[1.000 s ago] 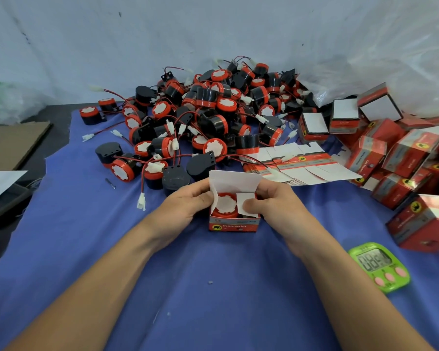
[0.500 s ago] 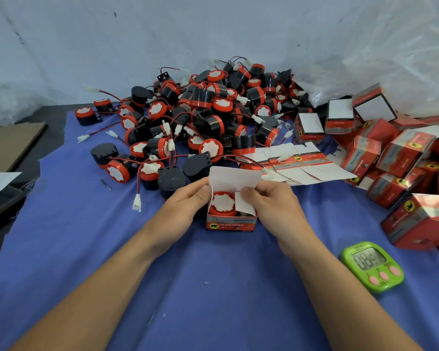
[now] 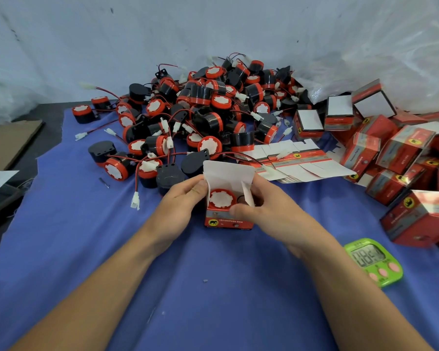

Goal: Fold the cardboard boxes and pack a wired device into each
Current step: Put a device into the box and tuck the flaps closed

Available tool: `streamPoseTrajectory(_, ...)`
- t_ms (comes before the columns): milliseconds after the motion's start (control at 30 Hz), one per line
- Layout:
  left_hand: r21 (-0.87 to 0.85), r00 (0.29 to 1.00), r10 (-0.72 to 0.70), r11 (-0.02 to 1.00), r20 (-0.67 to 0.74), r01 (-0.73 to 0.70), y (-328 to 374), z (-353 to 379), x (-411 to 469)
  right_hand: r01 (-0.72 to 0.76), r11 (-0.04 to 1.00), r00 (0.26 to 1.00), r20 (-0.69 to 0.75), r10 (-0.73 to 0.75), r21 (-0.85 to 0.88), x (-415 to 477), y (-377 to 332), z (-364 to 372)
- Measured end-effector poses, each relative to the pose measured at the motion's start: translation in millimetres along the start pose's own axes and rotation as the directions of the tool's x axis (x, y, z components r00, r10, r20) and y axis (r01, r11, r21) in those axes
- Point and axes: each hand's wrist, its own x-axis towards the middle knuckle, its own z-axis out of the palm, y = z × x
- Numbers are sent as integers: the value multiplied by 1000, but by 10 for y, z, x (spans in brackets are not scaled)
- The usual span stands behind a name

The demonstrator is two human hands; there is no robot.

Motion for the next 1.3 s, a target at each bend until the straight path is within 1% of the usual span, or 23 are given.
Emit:
streamPoseTrajectory(100, -7, 1000, -10, 1000, -12, 10, -16, -13, 6, -13, 998, 999, -28, 15, 65, -17, -20, -30)
streamPoseTrajectory(167, -16, 1000, -7, 1000, -2, 7, -27, -17, 4, -32, 998, 998, -45, 34, 47, -18, -28, -53)
streamPoseTrajectory(300, -24, 999, 12, 1000, 43, -11, 1, -2, -24, -74, 996, 981, -182, 66, -41, 5, -18, -8)
streamPoseTrajectory(467, 9, 992, -5, 1000, 123, 4, 33, 14, -52, -141, 973, 905, -422, 53, -180, 68, -48, 118)
streamPoseTrajectory(533, 30, 993, 5, 1000, 120, -8, 4, 31, -46, -168, 956, 883, -468, 37, -239, 104, -47, 145)
streamPoseTrajectory(600, 66, 996, 18, 998, 84, -23, -27, 35, -27, -180, 943, 875, -484, 24, -280, 119, -39, 162)
streamPoseTrajectory(667, 71, 998, 18, 997, 56, -22, -40, 24, -14, -169, 947, 891, -454, 28, -272, 107, -35, 156)
streamPoseTrajectory(700, 63, 999, 15, 998, 51, -19, -38, 16, -9, -158, 959, 909, -414, 49, -235, 98, -34, 131)
streamPoseTrajectory(733, 56, 999, 10, 998, 50, -12, -38, 12, -7, -148, 976, 932, -353, 83, -161, 84, -28, 91)
streamPoseTrajectory(800, 45, 999, 6, 999, 52, -8, -41, 3, -11, -122, 992, 979, -163, 125, 31, 37, -12, -11)
streamPoseTrajectory(833, 42, 999, 7, 999, 52, -10, -44, 1, -13, -109, 987, 992, -54, 116, 118, 9, -13, -60)
streamPoseTrajectory(900, 35, 999, 16, 999, 50, -18, -51, 0, -8, -93, 959, 992, 107, 67, 266, -44, -22, -125)
streamPoseTrajectory(933, 26, 999, 21, 999, 43, -22, -48, 5, -5, -86, 940, 988, 149, 38, 329, -64, -23, -150)
streamPoseTrajectory(1000, -12, 999, 32, 999, 17, -32, -44, 0, 3, -83, 896, 984, 180, 4, 435, -81, -30, -200)
streamPoseTrajectory(1100, -58, 998, 52, 997, -41, -55, -46, -14, 4, -97, 876, 984, 176, 15, 472, -56, -43, -204)
streamPoseTrajectory(1167, -51, 995, 68, 996, -74, -72, -43, -5, 5, -103, 889, 990, 130, 50, 445, -26, -18, -161)
streamPoseTrajectory(1233, -63, 992, 67, 995, -107, -74, -31, 21, 15, -101, 919, 993, 89, 72, 380, -7, 16, -118)
streamPoseTrajectory(1300, -79, 991, 49, 995, -128, -60, -29, 46, -8, -109, 949, 992, 87, 87, 295, -17, 18, -87)
